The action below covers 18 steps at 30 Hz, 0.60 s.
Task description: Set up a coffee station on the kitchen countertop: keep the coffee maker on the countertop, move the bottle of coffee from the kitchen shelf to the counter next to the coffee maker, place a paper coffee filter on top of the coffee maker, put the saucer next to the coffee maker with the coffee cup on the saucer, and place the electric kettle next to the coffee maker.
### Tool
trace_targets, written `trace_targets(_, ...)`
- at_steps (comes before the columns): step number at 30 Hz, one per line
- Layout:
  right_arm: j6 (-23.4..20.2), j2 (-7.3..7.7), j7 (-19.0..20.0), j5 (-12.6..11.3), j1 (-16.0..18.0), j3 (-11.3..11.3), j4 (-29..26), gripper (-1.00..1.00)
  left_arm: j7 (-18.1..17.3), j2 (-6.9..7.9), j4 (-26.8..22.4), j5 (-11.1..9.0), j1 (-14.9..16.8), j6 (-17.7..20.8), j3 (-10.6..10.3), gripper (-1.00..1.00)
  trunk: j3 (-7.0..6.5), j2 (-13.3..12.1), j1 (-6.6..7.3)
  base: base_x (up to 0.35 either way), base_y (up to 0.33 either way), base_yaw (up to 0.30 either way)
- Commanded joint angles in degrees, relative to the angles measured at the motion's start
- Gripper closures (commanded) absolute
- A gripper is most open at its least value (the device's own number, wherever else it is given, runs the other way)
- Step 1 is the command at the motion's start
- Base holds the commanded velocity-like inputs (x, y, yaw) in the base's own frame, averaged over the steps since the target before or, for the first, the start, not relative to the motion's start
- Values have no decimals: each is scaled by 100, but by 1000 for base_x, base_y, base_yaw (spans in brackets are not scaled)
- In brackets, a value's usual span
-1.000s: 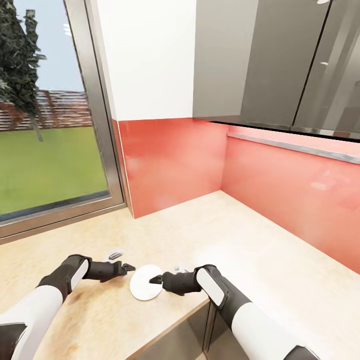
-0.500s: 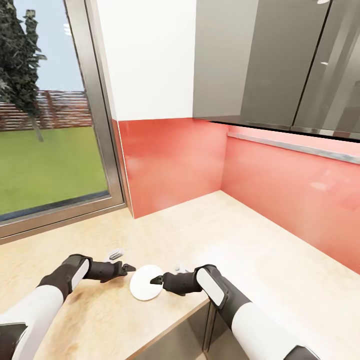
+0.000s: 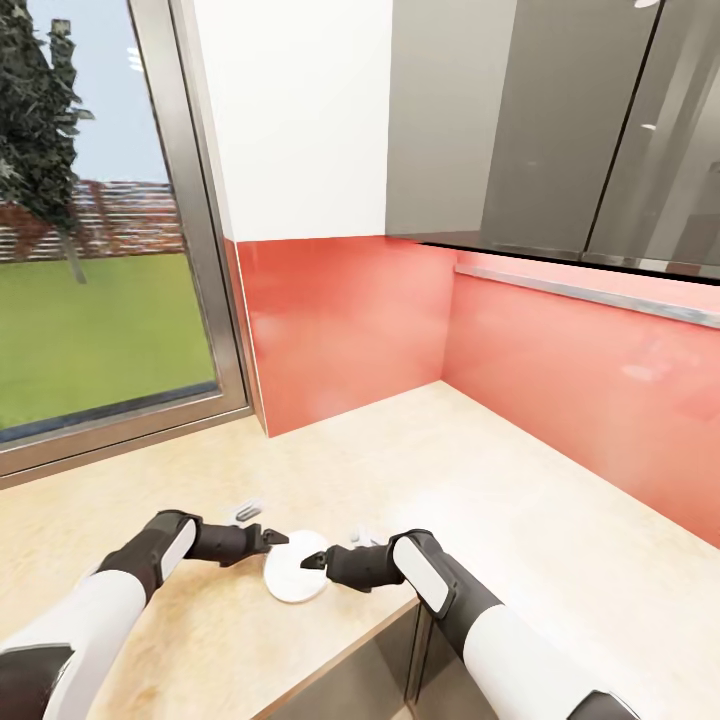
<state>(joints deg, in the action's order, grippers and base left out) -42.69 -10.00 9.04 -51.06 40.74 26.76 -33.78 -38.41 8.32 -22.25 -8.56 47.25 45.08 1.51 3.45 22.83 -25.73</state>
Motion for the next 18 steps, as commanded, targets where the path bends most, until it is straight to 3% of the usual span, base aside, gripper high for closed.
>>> trace_targets(1,-20,0,19,96,4,13,11,-100,18,-18,81,90,0,36,-32,-100,16,9,-5,0,0,0)
trace_targets(18,-20,0,19,96,4,22,5,-100,18,-186,80,82,3,36,-28,-100,16,9,-5,0,0,0)
